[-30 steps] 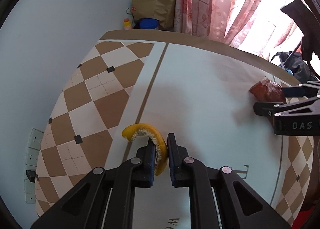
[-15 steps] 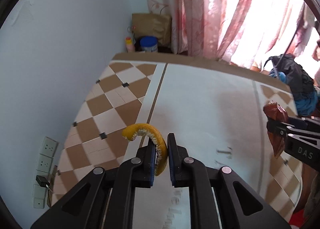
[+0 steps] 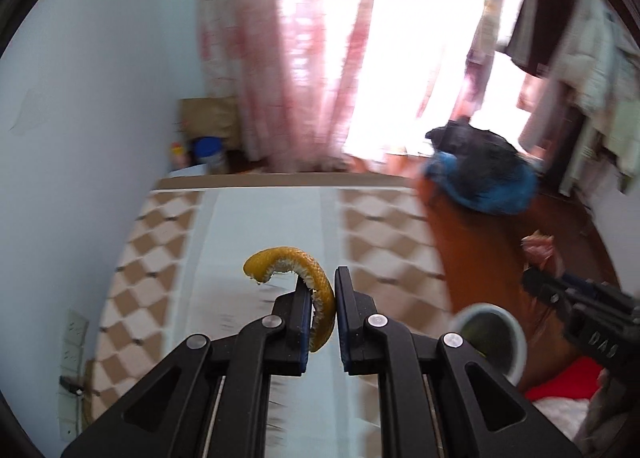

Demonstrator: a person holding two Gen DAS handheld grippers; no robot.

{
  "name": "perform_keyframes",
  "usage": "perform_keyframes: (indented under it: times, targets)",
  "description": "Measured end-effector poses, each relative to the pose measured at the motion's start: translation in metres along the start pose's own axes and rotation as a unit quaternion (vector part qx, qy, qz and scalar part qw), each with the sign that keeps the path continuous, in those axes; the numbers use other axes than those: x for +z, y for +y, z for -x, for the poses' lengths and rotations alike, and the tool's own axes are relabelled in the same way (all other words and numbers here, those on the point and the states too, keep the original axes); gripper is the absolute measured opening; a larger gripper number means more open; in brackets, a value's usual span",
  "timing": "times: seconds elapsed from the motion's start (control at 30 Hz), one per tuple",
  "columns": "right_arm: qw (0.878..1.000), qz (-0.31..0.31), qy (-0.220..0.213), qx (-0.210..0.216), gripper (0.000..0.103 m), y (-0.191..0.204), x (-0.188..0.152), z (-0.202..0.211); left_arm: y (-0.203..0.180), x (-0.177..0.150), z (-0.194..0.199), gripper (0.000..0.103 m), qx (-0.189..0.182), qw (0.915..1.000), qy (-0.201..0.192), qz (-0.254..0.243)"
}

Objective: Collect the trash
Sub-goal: 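Carry the red packet and lemon peel with both tools to the bin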

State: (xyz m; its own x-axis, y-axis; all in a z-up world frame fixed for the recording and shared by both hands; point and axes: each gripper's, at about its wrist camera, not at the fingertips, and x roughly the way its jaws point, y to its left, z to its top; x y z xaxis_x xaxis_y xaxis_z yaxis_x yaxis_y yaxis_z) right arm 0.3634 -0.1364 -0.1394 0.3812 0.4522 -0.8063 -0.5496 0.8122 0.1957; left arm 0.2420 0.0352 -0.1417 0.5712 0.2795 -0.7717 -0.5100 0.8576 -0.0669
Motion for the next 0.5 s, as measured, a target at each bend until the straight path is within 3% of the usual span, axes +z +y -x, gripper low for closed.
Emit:
perform_keyframes:
  times: [0.13, 0.27, 0.43, 0.5]
  targets:
    - [0.998, -0.055, -0.010, -0.029, 0.042, -0.070, -0.031, 0.037, -0.073, -0.012, 0.005, 0.008, -0.054, 0.9973, 0.015, -0.047]
    - [0.992, -0.113, 0.008, -0.054, 0.042, -0.143, -0.061, 0.044, -0.145, -0.029, -0.020, 0.008, -0.110, 0.9884, 0.060, -0.086]
    - [0.980, -0.171, 0.063, -0.078, 0.042, -0.229, -0.104, 0.001, -0.215, -0.050, -0.090, 0.009, -0.166, 0.9699, 0.150, -0.095]
    - [0.975, -0.190, 0.086, -0.072, 0.042, -0.255, -0.119, -0.020, -0.237, -0.061, -0.129, 0.009, -0.181, 0.9590, 0.197, -0.093]
